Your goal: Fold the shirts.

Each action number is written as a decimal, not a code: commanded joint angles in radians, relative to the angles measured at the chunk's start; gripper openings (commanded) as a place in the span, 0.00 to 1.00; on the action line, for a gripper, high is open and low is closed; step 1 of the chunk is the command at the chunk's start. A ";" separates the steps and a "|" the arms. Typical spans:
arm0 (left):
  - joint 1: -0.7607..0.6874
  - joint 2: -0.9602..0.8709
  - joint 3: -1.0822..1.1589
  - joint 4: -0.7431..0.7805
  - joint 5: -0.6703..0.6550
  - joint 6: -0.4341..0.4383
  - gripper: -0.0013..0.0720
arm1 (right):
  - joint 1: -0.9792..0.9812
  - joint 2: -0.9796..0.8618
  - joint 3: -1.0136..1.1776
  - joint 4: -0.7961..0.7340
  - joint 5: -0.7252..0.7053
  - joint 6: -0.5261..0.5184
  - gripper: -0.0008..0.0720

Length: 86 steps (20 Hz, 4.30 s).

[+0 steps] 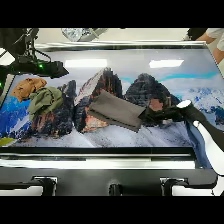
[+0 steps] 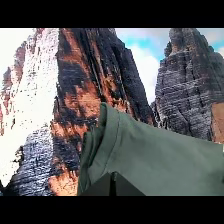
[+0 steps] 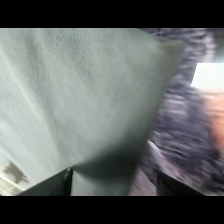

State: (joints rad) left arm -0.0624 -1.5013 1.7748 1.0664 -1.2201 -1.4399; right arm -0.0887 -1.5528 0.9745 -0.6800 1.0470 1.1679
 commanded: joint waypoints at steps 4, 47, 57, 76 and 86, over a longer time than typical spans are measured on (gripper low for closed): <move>-0.006 0.000 0.000 0.000 0.000 0.001 0.06 | 0.060 -0.016 0.026 0.167 0.009 -0.176 0.07; -0.006 0.000 0.000 -0.002 0.008 0.026 0.06 | -1.010 0.250 0.061 -0.881 0.523 -0.034 0.28; -0.029 0.013 0.303 0.395 -0.011 -0.097 0.06 | -0.880 0.293 0.777 -0.493 0.158 -0.145 0.95; -0.175 0.398 -0.710 0.522 0.068 -0.386 0.85 | 0.143 0.229 0.354 -0.615 0.333 -0.068 0.96; -0.175 0.398 -0.710 0.522 0.068 -0.386 0.85 | 0.143 0.229 0.354 -0.615 0.334 -0.068 0.96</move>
